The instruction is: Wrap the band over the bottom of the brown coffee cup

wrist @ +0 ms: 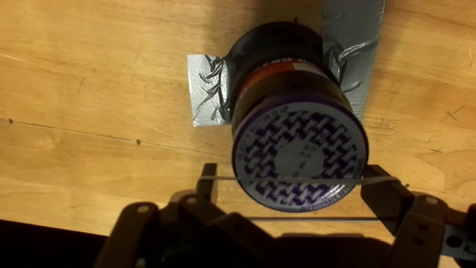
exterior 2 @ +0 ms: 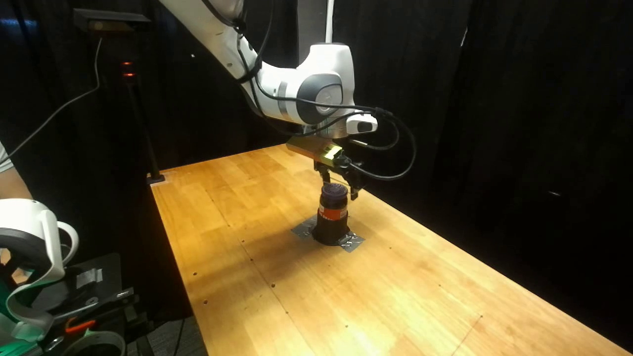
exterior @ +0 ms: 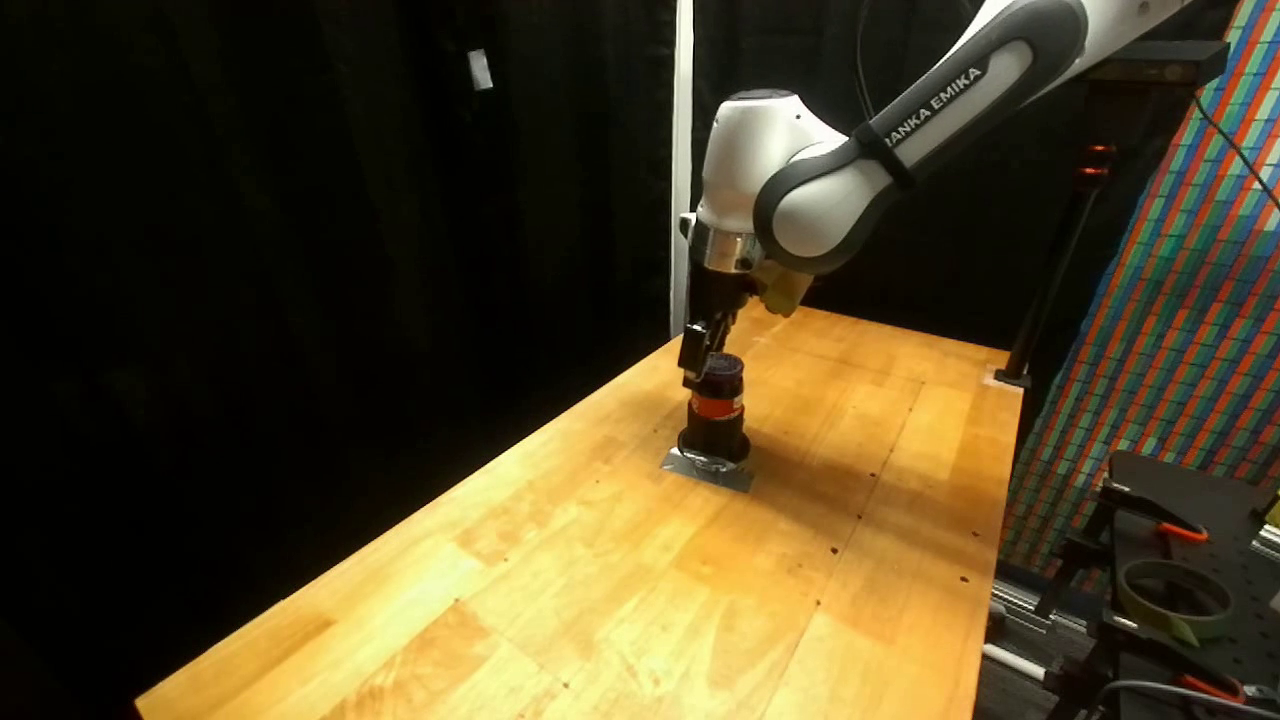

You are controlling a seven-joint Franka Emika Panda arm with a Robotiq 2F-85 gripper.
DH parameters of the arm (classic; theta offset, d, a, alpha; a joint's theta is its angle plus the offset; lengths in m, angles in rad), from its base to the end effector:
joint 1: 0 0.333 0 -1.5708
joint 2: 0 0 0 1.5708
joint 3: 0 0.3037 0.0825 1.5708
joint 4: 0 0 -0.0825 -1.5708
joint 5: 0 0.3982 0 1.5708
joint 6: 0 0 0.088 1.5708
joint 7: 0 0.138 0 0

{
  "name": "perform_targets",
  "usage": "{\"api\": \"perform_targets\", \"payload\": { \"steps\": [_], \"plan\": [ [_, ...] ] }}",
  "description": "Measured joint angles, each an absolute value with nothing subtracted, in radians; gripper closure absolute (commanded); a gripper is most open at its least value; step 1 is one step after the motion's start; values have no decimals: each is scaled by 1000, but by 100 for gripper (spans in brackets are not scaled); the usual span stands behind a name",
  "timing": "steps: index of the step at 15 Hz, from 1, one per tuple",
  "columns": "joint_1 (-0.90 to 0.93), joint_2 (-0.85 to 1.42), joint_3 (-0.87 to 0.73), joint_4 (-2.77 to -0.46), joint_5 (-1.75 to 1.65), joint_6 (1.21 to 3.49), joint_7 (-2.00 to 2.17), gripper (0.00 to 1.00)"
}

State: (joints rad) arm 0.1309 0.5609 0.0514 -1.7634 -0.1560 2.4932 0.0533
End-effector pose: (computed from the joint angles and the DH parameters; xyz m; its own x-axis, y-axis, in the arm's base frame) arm 0.6777 0.1207 0.2133 0.9569 0.2361 0.1693 0.2259 -0.9711 0.0774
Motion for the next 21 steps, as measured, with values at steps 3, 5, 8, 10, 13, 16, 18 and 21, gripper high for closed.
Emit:
{"api": "perform_targets", "payload": {
  "steps": [3,5,8,10,13,16,18,21],
  "plan": [
    [126,580,52,-1757,-141,2493,42,0],
    [120,589,56,-1754,-127,2492,29,0],
    [107,591,70,-1747,-93,2451,-8,0],
    [101,591,71,-1739,-90,2441,-17,0],
    [100,591,62,-1734,-90,2446,-16,0],
    [102,597,61,-1734,-91,2471,-14,0],
    [105,603,58,-1734,-93,2496,-10,0],
    [111,610,51,-1734,-94,2516,-2,0]
  ]
}}
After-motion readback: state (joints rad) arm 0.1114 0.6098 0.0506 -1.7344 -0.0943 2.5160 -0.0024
